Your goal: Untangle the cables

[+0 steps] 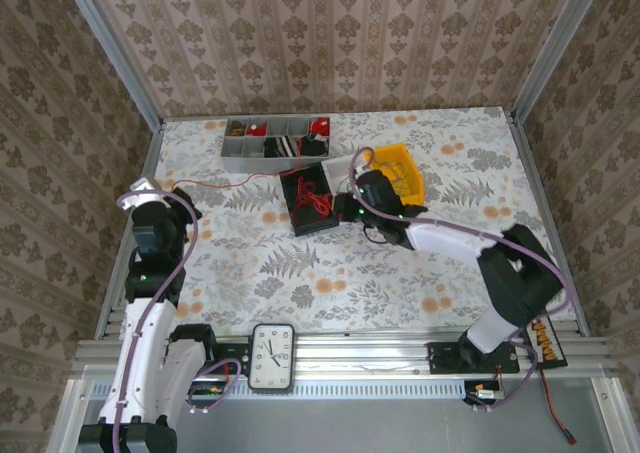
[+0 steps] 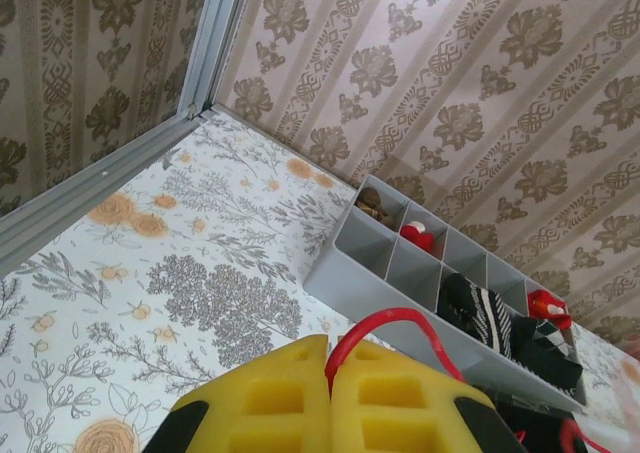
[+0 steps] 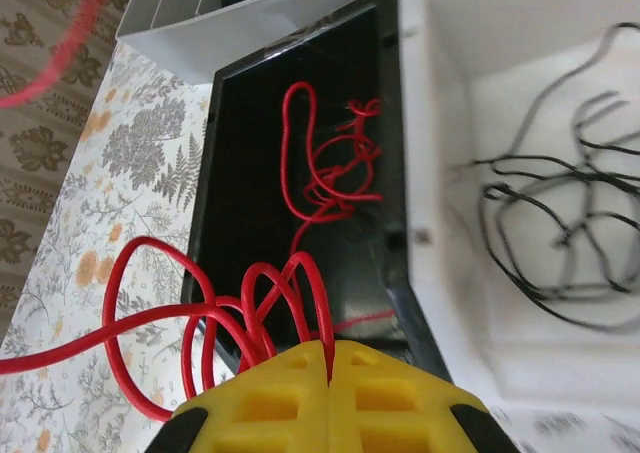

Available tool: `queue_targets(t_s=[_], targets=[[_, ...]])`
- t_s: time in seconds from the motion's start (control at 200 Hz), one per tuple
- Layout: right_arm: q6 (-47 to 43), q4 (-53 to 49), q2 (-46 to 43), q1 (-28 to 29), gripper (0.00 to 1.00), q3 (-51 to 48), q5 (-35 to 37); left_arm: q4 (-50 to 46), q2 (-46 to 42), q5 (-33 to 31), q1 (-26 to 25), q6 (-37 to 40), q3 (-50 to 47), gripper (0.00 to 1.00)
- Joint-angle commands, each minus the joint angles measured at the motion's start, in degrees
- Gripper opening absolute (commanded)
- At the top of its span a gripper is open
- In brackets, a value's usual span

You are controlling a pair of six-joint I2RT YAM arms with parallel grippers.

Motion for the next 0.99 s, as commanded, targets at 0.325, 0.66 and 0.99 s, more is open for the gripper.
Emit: queue_targets(t_s=[0.325,0.66,0.99], targets=[[-0.52,0.48,4.63,0.27,0.48,5.95,-2.49,1.82,-2.37,5.3,0.66,2.32,-0.3,0.0],[4.05,13.89,-8.31,-0.07,0.51,-13.11,-4.82,9.92,1.4,26.19,-0.06,3.16,-1.01,0.0],[9.73,12.38,-21.45,-6.1,0.54,-26.12,3.0,14.58,10.2,33.47,-11.4,4.8,-1.98,0.0]])
